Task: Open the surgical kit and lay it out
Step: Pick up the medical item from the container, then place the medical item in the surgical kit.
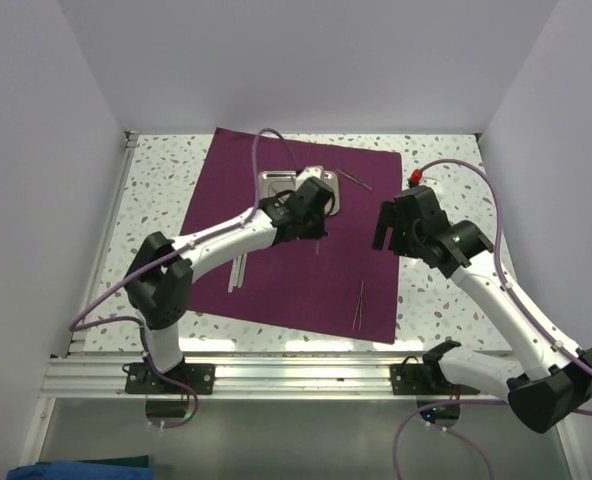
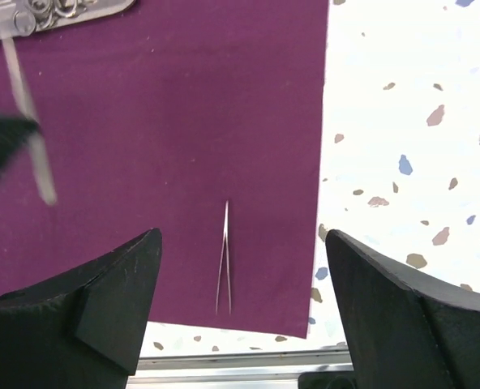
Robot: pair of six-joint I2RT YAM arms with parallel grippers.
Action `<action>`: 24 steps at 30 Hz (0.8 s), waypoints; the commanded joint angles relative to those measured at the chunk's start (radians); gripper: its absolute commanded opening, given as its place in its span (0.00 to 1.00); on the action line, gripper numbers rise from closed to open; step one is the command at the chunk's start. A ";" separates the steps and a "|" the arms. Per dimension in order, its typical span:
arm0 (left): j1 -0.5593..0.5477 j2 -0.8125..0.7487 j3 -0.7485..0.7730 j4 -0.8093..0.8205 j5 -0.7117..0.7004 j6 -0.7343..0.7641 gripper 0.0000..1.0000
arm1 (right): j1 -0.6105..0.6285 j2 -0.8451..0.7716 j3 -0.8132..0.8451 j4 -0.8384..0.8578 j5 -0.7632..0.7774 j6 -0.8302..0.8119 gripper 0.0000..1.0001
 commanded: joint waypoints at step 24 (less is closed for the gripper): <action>-0.308 0.240 0.108 0.034 0.217 -0.211 0.00 | -0.011 -0.132 0.036 -0.130 0.215 -0.015 0.98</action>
